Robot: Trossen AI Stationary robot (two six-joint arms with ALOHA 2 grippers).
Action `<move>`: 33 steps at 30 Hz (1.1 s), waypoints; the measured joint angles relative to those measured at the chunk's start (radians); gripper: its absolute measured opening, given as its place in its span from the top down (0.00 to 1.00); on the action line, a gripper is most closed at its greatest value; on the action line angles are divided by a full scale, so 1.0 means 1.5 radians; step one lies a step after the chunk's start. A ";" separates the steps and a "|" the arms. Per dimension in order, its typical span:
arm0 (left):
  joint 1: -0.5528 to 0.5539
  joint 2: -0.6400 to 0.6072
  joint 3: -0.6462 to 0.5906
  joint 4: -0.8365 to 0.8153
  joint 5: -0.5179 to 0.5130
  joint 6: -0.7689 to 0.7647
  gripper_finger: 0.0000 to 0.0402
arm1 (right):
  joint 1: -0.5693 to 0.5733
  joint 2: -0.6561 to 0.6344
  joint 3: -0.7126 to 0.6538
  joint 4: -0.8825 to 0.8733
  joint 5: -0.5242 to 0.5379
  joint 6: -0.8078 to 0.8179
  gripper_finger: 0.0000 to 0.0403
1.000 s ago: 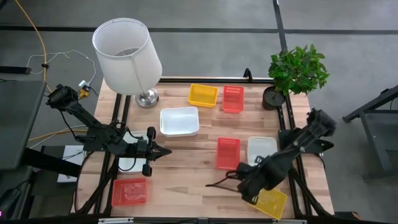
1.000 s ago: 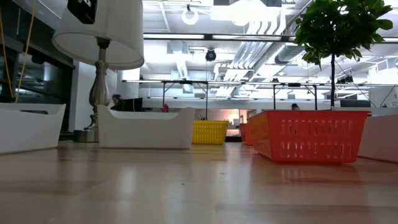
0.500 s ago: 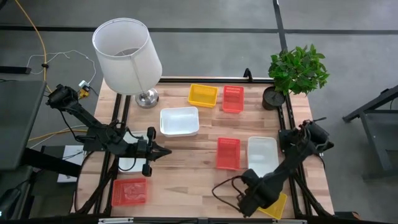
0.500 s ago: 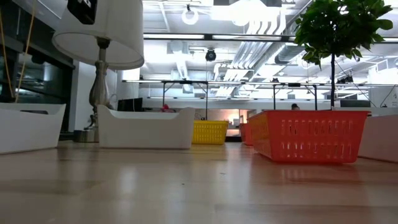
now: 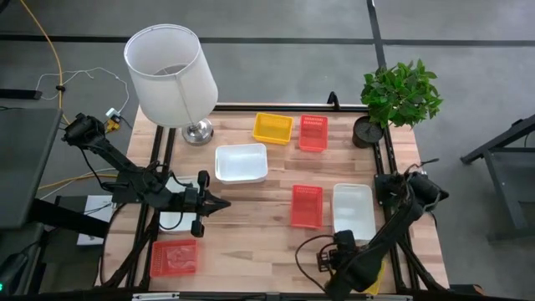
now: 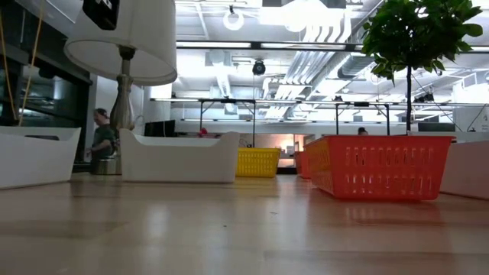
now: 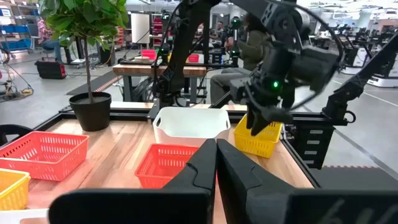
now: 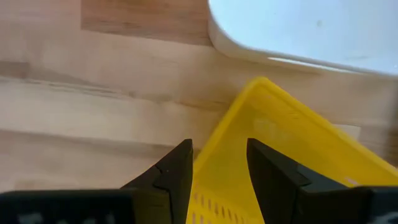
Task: Stack baskets by color
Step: Stack the bottom yellow bin on the top yellow bin
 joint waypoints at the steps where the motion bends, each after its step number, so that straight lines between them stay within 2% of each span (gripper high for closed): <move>1: 0.000 0.000 0.000 0.000 0.000 0.000 1.00 | -0.003 0.008 0.000 0.004 -0.001 0.000 0.65; 9: 0.000 0.000 0.000 0.000 0.000 -0.001 1.00 | -0.012 0.043 0.000 0.002 -0.013 -0.007 0.65; 21: 0.000 0.000 0.000 -0.002 0.000 -0.001 1.00 | -0.008 0.050 0.000 -0.021 -0.015 -0.018 0.66; 33: 0.000 0.000 0.000 -0.002 0.000 -0.001 1.00 | -0.012 0.050 0.000 -0.027 -0.015 -0.025 0.87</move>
